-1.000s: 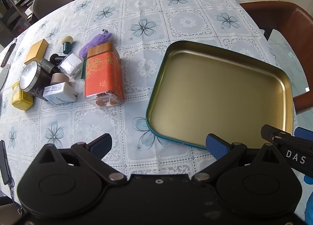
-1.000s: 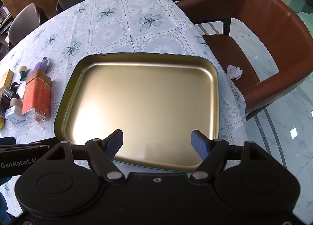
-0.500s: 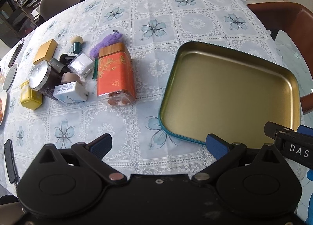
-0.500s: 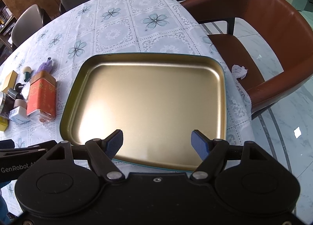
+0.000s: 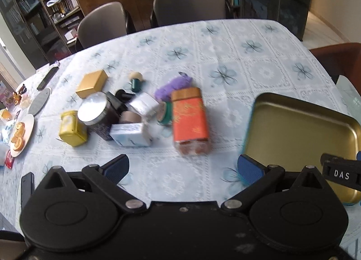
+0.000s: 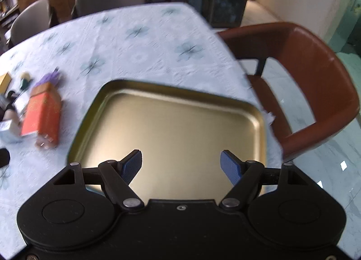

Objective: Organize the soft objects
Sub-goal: 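Grasp the yellow question-mark pouch with the left tool while the right tool grasps the purple plush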

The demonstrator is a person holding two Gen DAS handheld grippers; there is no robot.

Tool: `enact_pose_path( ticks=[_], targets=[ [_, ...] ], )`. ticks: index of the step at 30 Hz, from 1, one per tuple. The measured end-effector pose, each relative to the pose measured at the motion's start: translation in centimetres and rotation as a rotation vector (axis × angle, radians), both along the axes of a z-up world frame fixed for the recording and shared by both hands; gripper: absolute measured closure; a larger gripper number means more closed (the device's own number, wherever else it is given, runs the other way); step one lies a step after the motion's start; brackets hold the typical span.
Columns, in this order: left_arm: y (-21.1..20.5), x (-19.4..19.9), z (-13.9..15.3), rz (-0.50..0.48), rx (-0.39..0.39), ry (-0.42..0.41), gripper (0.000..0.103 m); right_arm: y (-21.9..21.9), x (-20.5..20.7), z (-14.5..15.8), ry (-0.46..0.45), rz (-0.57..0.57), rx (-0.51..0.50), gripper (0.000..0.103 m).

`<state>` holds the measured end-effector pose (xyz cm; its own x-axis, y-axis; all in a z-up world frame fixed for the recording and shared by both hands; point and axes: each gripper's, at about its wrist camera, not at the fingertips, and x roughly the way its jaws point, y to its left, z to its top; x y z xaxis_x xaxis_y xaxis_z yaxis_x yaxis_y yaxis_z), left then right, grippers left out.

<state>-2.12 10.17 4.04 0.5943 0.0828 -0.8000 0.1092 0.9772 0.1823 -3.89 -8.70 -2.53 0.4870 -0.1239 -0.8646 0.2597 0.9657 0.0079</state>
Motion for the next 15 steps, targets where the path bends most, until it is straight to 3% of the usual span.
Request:
enact_pose_path(
  ticks=[2,6,9,12,15],
  targets=[
    [2.2,0.3,-0.1,0.011,-0.027,-0.009,0.000,1.4,0.4,-0.1,0.003,-0.001,0.019,0.033],
    [7.7,2.0,-0.7,0.027,-0.084,0.052,0.000,5.5,1.3,0.6,-0.019,-0.014,-0.007,0.033],
    [12.6,3.6,-1.0,0.043,-0.109,0.092,0.000,8.5,2.5,1.3,0.010,-0.038,0.050,0.033],
    [17.6,5.5,-1.4,0.081,-0.111,0.117,0.000,12.0,4.6,1.6,0.069,-0.010,0.096,0.039],
    [22.3,7.5,-1.9,0.090,-0.132,0.124,0.000,15.6,6.7,2.3,0.061,0.035,0.084,0.040]
  ],
)
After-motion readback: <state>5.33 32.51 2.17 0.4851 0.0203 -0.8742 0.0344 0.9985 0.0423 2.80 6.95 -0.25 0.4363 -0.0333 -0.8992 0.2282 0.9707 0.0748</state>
